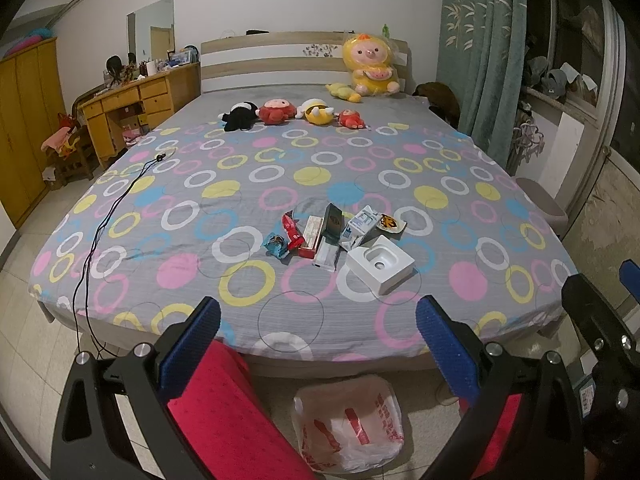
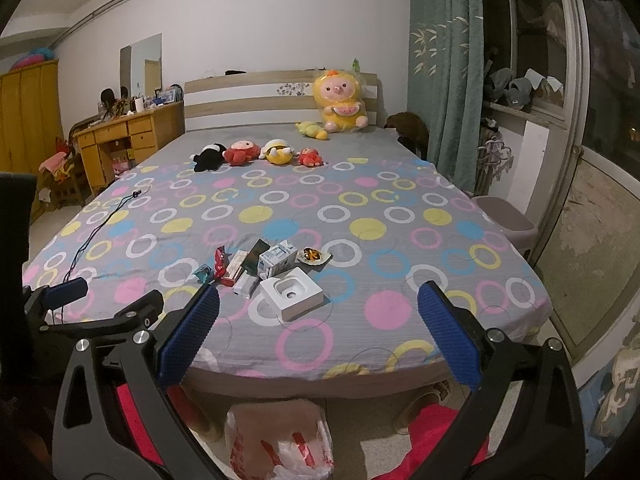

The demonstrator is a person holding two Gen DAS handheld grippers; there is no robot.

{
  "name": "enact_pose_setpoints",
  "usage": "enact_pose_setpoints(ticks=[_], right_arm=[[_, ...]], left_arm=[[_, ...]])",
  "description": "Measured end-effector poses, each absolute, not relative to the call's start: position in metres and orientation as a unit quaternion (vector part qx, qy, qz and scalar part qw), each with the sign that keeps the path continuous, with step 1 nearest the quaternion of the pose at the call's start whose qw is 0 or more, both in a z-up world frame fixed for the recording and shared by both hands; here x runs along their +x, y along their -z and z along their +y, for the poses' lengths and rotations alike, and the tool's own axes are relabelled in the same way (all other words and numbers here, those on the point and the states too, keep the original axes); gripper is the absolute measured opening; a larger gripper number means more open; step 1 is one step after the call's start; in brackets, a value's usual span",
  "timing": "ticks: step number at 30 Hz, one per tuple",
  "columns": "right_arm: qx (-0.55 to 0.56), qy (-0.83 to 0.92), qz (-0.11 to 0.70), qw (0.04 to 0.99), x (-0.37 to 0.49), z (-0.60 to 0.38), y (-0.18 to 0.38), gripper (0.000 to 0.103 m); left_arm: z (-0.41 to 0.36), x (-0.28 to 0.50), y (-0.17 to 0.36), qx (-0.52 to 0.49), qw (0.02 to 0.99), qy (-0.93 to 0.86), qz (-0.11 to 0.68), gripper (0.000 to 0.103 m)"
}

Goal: Collect trash

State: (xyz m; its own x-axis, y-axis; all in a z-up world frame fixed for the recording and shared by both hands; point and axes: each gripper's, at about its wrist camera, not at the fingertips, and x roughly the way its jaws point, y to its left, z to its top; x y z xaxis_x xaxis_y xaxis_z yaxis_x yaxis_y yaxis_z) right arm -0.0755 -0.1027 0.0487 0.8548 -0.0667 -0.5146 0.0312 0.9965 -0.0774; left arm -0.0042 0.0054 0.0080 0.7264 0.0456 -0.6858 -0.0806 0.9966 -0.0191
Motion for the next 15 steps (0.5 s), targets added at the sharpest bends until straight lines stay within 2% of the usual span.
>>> enact_pose_setpoints(ticks=[15], right_arm=[[-0.046,-0.018,0.281,0.958,-0.036,-0.130,-0.035,0.097]], left_arm=[[0.060,0.060,0.013,-0.037,0.900,-0.008,0.434,0.096]])
